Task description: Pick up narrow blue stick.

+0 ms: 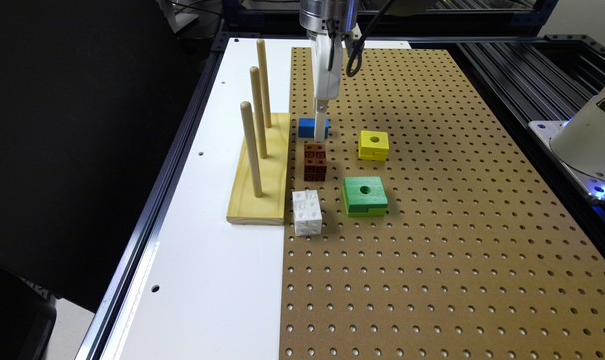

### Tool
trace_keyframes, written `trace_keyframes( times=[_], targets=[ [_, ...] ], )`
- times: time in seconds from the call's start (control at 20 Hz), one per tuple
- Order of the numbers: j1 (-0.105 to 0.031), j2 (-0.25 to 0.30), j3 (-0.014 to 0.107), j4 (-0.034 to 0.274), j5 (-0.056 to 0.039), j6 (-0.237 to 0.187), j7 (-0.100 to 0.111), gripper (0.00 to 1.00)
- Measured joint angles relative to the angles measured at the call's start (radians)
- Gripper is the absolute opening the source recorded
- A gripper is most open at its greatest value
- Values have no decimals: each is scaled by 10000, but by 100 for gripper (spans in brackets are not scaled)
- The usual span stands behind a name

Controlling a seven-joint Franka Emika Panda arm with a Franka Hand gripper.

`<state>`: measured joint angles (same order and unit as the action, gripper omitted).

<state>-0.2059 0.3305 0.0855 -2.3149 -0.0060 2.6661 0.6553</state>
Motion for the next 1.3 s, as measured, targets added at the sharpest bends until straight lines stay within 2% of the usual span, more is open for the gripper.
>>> trace_keyframes(
  times=[0.5,0.55,0.65,0.75,1.15,1.2,1.3],
  targets=[
    [2,166,0,256,0,1,0,100],
    [2,304,0,265,0,72,0,100],
    [3,802,0,301,-16,545,0,100],
    [7,852,-4,395,-41,572,33,100],
    [6,854,-4,398,-40,572,33,100],
    [5,851,-4,396,-40,573,33,0],
    [5,851,-4,396,-40,573,33,0]
  ],
)
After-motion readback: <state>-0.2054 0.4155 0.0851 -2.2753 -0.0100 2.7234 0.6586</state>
